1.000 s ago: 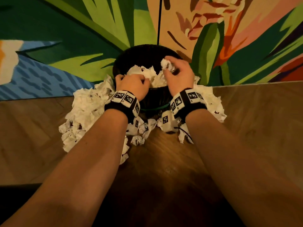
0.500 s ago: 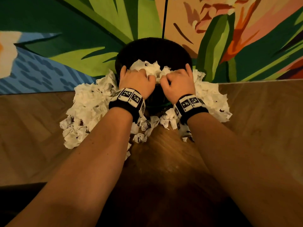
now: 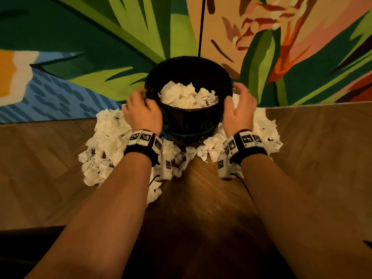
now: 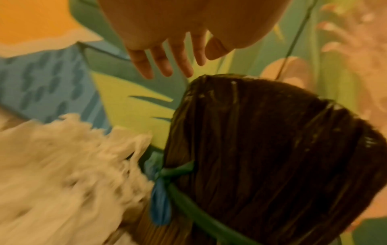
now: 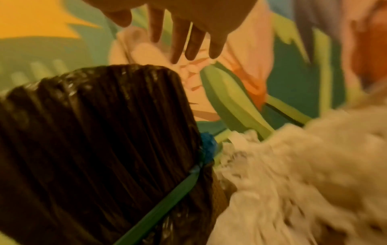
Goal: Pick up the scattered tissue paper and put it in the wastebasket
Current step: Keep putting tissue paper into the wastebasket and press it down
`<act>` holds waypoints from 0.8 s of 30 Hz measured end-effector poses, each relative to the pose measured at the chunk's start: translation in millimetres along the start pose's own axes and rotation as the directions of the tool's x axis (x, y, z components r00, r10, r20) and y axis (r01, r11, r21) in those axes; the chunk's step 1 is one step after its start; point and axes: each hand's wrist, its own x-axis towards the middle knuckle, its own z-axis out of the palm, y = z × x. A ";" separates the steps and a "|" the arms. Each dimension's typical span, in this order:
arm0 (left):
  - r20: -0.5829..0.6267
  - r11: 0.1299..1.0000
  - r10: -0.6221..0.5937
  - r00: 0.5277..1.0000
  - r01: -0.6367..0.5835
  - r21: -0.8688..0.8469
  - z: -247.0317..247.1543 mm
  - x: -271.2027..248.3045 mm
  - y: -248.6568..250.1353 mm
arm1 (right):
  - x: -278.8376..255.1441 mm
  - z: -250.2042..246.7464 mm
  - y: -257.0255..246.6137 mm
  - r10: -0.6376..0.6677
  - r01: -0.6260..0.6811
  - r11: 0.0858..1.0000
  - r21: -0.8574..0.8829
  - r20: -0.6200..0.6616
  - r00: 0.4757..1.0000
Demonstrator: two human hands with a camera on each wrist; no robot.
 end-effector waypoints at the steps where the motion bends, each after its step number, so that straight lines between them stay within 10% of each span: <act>1: -0.013 0.997 -0.058 0.998 0.057 -0.050 0.2 -3.1 -11.1 | -5.5 -2.7 5.9 0.111 -0.107 0.992 0.066 -0.066 0.992; 5: 0.103 0.979 -0.202 0.974 0.205 -0.018 9.3 -38.4 -45.7 | -36.9 -8.8 45.5 0.540 -0.516 0.838 0.178 -0.133 0.831; 9: 0.442 0.985 -0.169 0.881 0.131 0.114 25.0 -90.2 -63.9 | -89.2 -7.3 89.7 0.637 -0.634 0.769 -0.088 0.020 0.770; 13: 0.782 0.910 -0.231 0.579 -0.155 0.383 38.9 -126.4 -74.4 | -135.4 1.1 113.2 0.638 -0.473 0.753 -0.458 0.332 0.694; 17: 0.851 0.809 -0.394 0.348 -0.309 0.501 45.2 -144.2 -81.4 | -152.1 6.0 115.6 0.609 -0.280 0.767 -0.578 0.518 0.600; 24: 0.884 0.776 -0.362 0.295 -0.430 0.461 55.9 -154.1 -94.7 | -141.7 20.1 113.6 0.674 -0.119 0.684 -0.720 0.560 0.481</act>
